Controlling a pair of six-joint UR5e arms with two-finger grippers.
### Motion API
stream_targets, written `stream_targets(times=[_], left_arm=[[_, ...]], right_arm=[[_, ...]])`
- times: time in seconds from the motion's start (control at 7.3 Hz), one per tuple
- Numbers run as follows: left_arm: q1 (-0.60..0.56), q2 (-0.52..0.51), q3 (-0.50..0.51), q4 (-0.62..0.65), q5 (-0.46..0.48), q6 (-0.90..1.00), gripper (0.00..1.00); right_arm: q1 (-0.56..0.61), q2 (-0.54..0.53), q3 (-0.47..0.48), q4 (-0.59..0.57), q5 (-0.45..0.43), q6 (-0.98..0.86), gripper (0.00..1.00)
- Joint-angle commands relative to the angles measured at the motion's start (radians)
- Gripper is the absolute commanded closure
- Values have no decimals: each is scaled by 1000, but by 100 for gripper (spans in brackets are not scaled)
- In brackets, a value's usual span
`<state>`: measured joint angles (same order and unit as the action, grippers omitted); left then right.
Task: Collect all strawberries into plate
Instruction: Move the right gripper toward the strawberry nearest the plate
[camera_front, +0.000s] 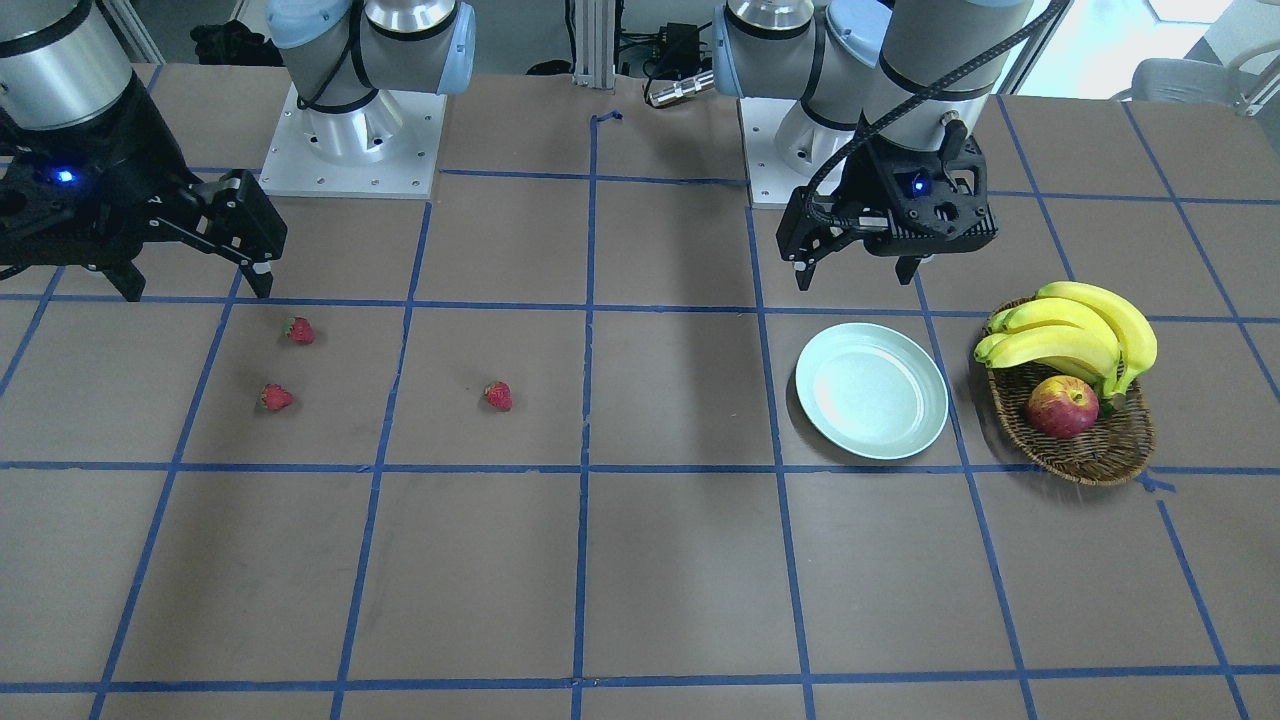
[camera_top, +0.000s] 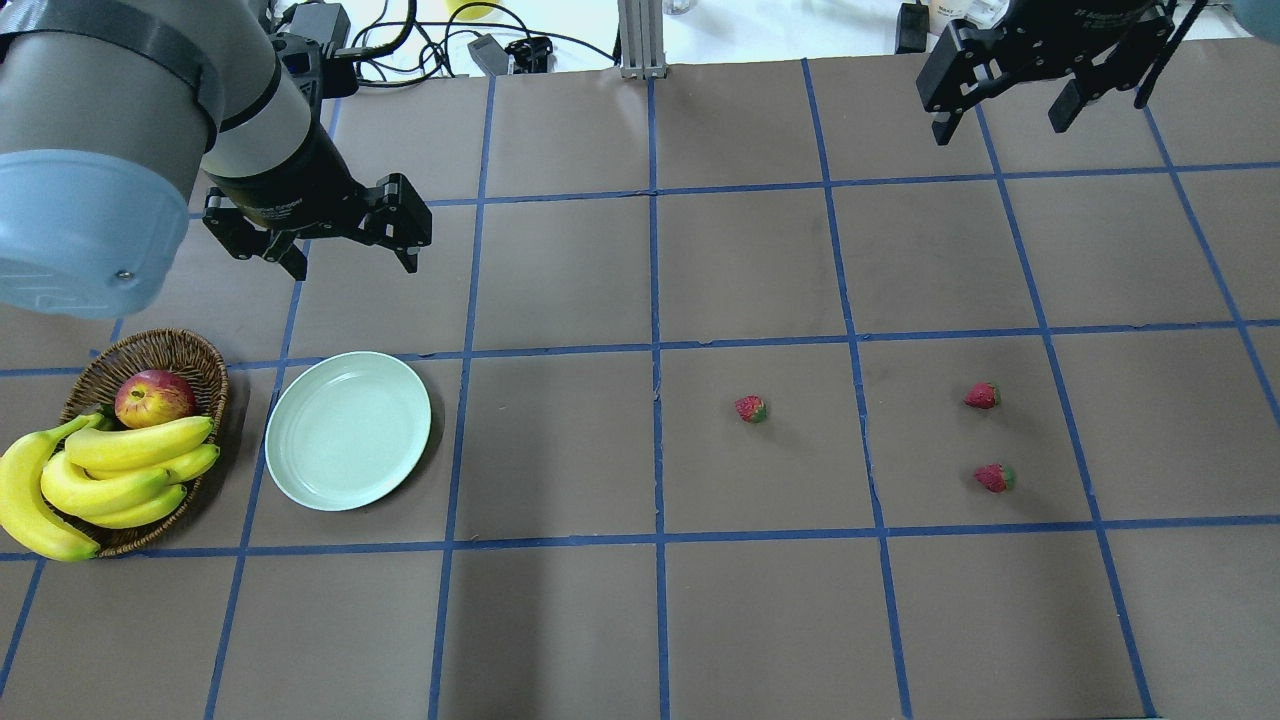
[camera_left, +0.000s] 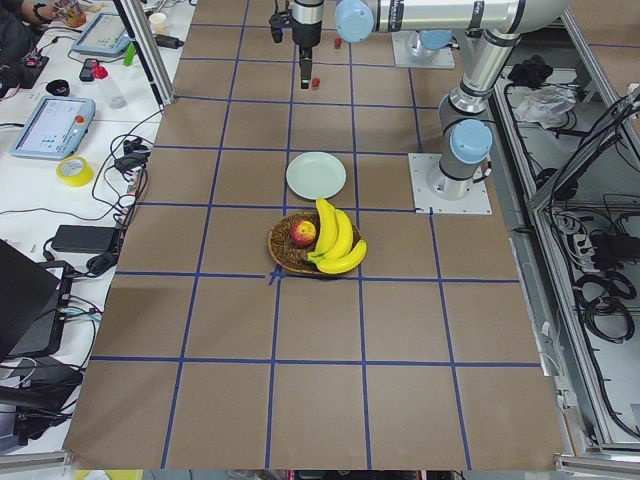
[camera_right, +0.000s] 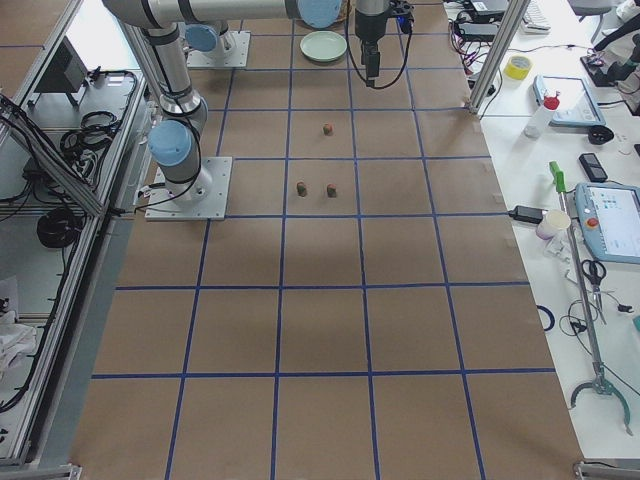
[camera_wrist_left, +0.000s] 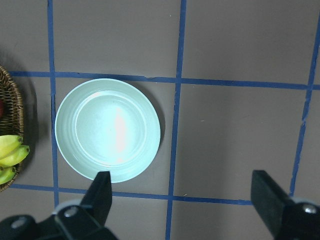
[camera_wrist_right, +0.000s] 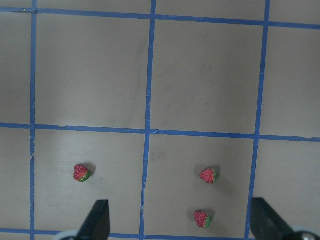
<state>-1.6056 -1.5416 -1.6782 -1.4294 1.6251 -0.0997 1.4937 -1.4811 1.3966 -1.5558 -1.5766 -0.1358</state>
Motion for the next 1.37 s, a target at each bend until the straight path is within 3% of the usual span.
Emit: stream_targets(times=[0.0, 0.14, 0.69, 0.96, 1.1, 1.23], left_arm=[[0, -2, 0, 1, -1, -2, 0], [0, -2, 0, 1, -1, 0, 0], [0, -3, 0, 3, -2, -2, 0], [0, -3, 0, 3, -1, 0, 0], [0, -3, 0, 0, 2, 0, 0], [-2, -2, 0, 0, 1, 0, 0]], right_arm=[[-10, -2, -5, 2, 13, 2, 0], [-12, -1, -5, 0, 80, 1, 0], [2, 8, 27, -4, 143, 4, 0], [34, 34, 111, -36, 125, 1, 0], [81, 45, 149, -132, 121, 51, 0], [150, 77, 186, -183, 60, 181, 0]])
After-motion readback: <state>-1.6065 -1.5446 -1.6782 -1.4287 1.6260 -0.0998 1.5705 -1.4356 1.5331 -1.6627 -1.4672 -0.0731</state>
